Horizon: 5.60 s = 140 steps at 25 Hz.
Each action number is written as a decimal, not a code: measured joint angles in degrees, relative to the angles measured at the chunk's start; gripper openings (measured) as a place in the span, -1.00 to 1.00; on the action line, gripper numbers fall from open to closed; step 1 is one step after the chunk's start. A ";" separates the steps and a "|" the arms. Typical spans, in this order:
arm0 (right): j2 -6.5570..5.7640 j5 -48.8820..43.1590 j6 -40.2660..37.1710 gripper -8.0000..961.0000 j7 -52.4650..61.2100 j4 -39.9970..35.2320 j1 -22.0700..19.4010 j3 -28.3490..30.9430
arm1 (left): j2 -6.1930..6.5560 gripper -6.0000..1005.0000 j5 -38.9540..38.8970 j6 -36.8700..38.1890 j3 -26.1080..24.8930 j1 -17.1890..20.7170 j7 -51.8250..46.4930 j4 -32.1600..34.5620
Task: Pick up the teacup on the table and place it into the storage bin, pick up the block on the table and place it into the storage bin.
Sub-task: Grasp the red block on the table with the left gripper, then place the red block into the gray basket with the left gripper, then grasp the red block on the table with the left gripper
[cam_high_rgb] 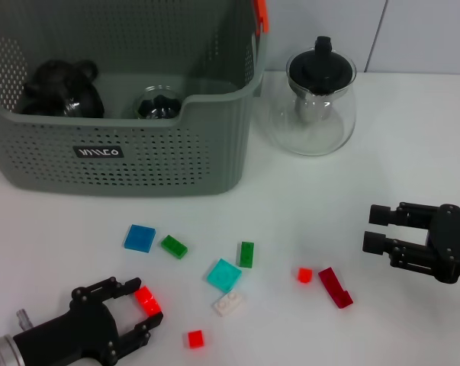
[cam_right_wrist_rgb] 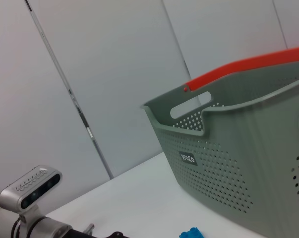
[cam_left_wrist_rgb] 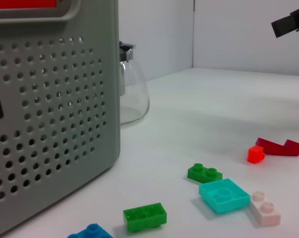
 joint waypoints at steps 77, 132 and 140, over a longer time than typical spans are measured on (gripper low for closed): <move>-0.26 0.00 0.81 0.22 -0.08 1.31 0.84 0.42 | 5.14 0.66 -50.46 22.28 6.35 -7.67 -45.59 24.35; -0.44 0.00 2.23 0.22 0.92 2.20 0.46 0.00 | -0.18 -0.35 -0.21 2.60 19.31 -4.95 -8.98 5.06; -0.44 0.00 2.28 0.22 0.93 2.20 0.42 0.00 | 0.01 -0.64 -0.17 3.36 19.11 -5.07 -11.01 5.32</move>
